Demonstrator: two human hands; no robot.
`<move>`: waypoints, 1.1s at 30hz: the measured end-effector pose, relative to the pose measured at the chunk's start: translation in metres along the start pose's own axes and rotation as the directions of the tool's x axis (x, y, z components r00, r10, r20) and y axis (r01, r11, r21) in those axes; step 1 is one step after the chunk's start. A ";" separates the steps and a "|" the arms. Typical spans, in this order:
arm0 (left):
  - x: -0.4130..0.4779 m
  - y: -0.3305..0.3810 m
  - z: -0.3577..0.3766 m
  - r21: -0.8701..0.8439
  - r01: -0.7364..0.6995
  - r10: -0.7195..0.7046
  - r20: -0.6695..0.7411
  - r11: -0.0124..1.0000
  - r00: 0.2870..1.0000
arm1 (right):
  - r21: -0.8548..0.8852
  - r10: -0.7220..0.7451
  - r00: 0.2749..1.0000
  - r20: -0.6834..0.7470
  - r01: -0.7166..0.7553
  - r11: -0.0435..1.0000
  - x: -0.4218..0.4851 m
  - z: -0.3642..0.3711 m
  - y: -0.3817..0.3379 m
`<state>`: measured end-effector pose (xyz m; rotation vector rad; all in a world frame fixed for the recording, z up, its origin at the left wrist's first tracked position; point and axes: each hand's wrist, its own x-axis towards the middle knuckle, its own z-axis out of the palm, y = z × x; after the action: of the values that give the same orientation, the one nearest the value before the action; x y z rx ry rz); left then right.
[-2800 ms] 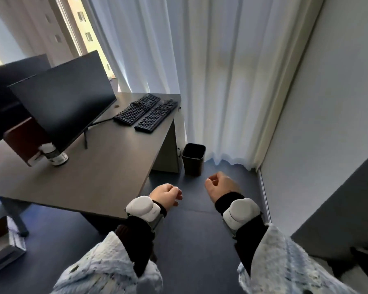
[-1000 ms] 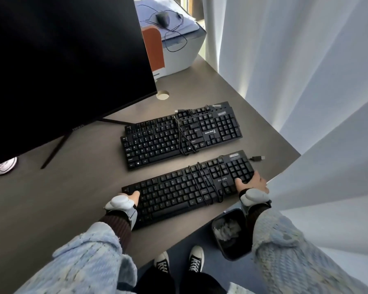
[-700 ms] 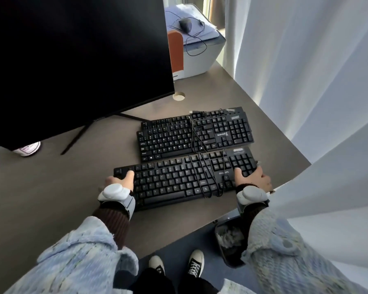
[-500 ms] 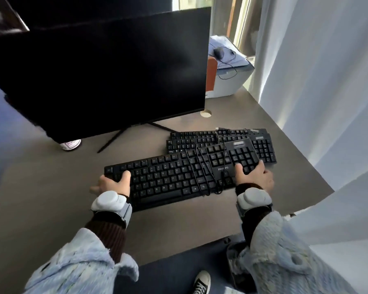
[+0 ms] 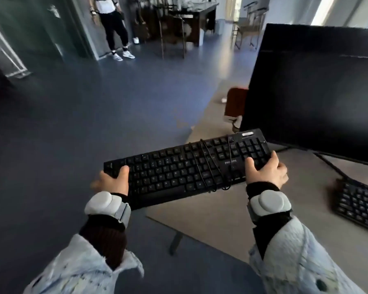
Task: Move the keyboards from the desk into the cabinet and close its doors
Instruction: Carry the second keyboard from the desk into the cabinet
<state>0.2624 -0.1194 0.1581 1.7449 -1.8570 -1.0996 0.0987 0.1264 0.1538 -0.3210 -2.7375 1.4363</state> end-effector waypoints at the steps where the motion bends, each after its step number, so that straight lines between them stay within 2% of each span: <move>1: 0.029 -0.014 -0.031 -0.013 0.035 -0.036 -0.044 0.999 0.998 | 0.000 -0.030 0.997 0.066 0.030 1.000 -0.022 0.036 -0.021; 5: 0.113 -0.063 -0.121 -0.103 0.135 -0.153 -0.194 0.985 0.969 | -0.031 -0.124 0.959 0.255 0.136 0.990 -0.090 0.141 -0.084; 8: 0.167 -0.107 -0.178 -0.207 0.234 -0.286 -0.282 0.950 0.916 | -0.032 -0.228 0.888 0.400 0.262 0.965 -0.136 0.225 -0.137; 10: 0.186 -0.121 -0.195 -0.225 0.273 -0.332 -0.293 0.936 0.897 | -0.024 -0.253 0.865 0.433 0.292 0.956 -0.152 0.259 -0.161; 13: 0.244 -0.153 -0.240 -0.287 0.354 -0.447 -0.395 0.890 0.803 | 0.029 -0.314 0.749 0.584 0.368 0.930 -0.200 0.362 -0.222; 15: 0.267 -0.157 -0.254 -0.273 0.392 -0.474 -0.397 0.879 0.786 | 0.028 -0.321 0.718 0.618 0.387 0.922 -0.216 0.399 -0.248; 19: 0.335 -0.159 -0.309 -0.338 0.462 -0.572 -0.476 0.820 0.667 | 0.046 -0.359 0.570 0.739 0.489 0.871 -0.261 0.503 -0.329; 23: 0.405 -0.170 -0.379 -0.483 0.432 -0.648 -0.564 0.761 0.512 | 0.161 -0.444 0.388 0.808 0.578 0.800 -0.339 0.600 -0.420; 27: 0.453 -0.206 -0.436 -0.565 0.456 -0.726 -0.546 0.688 0.418 | 0.262 -0.493 0.212 0.844 0.638 0.724 -0.417 0.671 -0.465; 29: 0.467 -0.223 -0.457 -0.576 0.481 -0.750 -0.527 0.662 0.400 | 0.279 -0.495 0.158 0.855 0.663 0.694 -0.445 0.690 -0.473; 33: 0.530 -0.278 -0.518 -0.611 0.480 -0.772 -0.560 0.629 0.300 | 0.340 -0.496 0.018 0.868 0.706 0.621 -0.542 0.767 -0.502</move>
<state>0.7330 -0.7557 0.1510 2.2704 -0.3284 -0.5560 0.4491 -0.8786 0.1605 2.1746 -2.8100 1.1495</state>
